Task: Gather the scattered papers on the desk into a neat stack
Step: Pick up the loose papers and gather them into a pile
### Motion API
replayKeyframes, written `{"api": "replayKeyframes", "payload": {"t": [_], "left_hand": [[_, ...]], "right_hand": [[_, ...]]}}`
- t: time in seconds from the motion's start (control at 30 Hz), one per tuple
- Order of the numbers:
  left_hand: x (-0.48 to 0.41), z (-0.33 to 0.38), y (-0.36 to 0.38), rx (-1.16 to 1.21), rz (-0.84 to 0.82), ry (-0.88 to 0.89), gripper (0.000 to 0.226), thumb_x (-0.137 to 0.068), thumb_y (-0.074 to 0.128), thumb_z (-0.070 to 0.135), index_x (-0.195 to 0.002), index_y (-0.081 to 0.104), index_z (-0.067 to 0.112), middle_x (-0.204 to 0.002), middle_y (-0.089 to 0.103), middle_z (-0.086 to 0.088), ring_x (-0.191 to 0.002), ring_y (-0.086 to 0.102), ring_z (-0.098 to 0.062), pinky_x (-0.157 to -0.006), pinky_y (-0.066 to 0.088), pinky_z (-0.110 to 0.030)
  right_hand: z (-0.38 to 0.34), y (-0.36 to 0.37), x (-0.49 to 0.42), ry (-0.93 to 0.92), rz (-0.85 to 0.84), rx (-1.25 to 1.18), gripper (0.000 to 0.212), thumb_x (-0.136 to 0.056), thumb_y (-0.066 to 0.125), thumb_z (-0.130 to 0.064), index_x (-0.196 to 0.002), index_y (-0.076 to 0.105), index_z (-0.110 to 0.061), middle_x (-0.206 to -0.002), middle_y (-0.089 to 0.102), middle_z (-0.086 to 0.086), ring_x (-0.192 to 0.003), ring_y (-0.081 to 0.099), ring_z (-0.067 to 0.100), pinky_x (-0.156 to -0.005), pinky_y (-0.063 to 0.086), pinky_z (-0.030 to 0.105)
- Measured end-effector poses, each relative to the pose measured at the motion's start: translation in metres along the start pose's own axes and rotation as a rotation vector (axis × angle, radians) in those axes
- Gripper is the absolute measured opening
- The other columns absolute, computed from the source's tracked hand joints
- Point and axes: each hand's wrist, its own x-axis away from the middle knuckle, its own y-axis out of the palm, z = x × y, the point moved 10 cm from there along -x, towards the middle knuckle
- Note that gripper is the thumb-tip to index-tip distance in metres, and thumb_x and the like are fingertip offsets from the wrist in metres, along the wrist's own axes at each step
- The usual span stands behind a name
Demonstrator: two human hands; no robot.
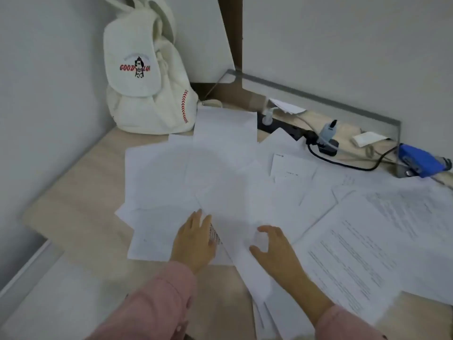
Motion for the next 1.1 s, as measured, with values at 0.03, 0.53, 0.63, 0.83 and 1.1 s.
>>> {"api": "replayKeyframes", "payload": {"t": [0.03,0.53,0.63,0.83,1.1], "left_hand": [[0.000,-0.010,0.000,-0.049,0.005,-0.037,0.063,-0.095,0.039,0.032,-0.149,0.010,0.018,-0.159,0.001,-0.006,-0.147,0.003,-0.021,-0.117,0.011,-0.033],[-0.024,-0.060,0.023,-0.334,-0.015,-0.105,0.082,-0.019,0.090,0.013,-0.095,0.069,-0.007,-0.087,0.065,-0.037,-0.070,0.068,-0.045,-0.029,0.046,-0.029],[-0.029,-0.051,0.020,-0.392,0.029,-0.023,0.067,-0.025,0.088,0.007,-0.089,0.069,-0.005,-0.075,0.064,-0.031,-0.054,0.063,-0.039,-0.028,0.041,-0.026],[-0.022,-0.054,-0.015,-0.364,0.048,0.046,0.041,-0.052,0.083,0.008,-0.091,0.070,0.012,-0.084,0.068,-0.010,-0.059,0.067,-0.023,-0.043,0.050,-0.028],[-0.016,-0.034,-0.070,-0.084,-0.042,0.120,0.029,-0.098,0.033,0.022,-0.105,0.061,0.022,-0.092,0.067,0.000,-0.080,0.062,-0.018,-0.064,0.041,-0.024]], "right_hand": [[-0.004,0.013,-0.002,-0.031,-0.011,0.116,0.060,-0.088,0.056,-0.034,-0.140,0.032,-0.014,-0.149,0.029,0.008,-0.134,0.033,0.021,-0.106,0.030,0.026],[-0.017,0.036,-0.002,-0.089,0.104,0.155,0.021,-0.089,0.045,-0.006,-0.095,0.063,-0.014,-0.097,0.067,0.003,-0.091,0.064,0.022,-0.073,0.049,0.027],[-0.019,0.011,-0.002,0.120,-0.082,-0.410,0.029,-0.092,0.051,-0.011,-0.064,0.054,-0.017,-0.070,0.055,-0.001,-0.068,0.052,0.014,-0.063,0.038,0.026],[-0.024,-0.047,0.008,0.174,-0.144,-1.208,0.031,-0.088,0.055,-0.021,-0.116,0.065,-0.013,-0.116,0.068,0.011,-0.107,0.065,0.027,-0.094,0.050,0.043],[0.061,-0.073,0.022,0.384,0.255,-0.945,0.027,-0.092,0.049,-0.010,-0.115,0.062,-0.009,-0.111,0.068,0.012,-0.102,0.063,0.031,-0.096,0.046,0.045]]}}
